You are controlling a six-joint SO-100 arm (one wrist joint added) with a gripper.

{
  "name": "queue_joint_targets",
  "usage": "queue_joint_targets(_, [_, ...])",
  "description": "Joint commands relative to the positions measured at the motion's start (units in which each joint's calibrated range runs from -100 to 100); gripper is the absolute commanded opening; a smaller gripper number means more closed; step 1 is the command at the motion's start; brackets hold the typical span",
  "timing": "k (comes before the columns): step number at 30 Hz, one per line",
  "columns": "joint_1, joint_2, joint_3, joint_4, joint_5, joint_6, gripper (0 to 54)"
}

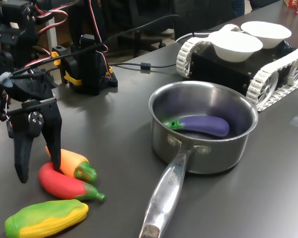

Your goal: Pick up the chilli and place them in the pan

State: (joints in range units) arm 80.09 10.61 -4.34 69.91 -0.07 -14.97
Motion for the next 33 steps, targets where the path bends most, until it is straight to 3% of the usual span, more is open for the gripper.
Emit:
queue_joint_targets(1, [-0.7,-0.5,-4.9,0.8,0.6,-1.6,33.2])
queue_joint_targets(33, [-0.4,9.8,-11.8,1.3,0.5,-3.1,30.8])
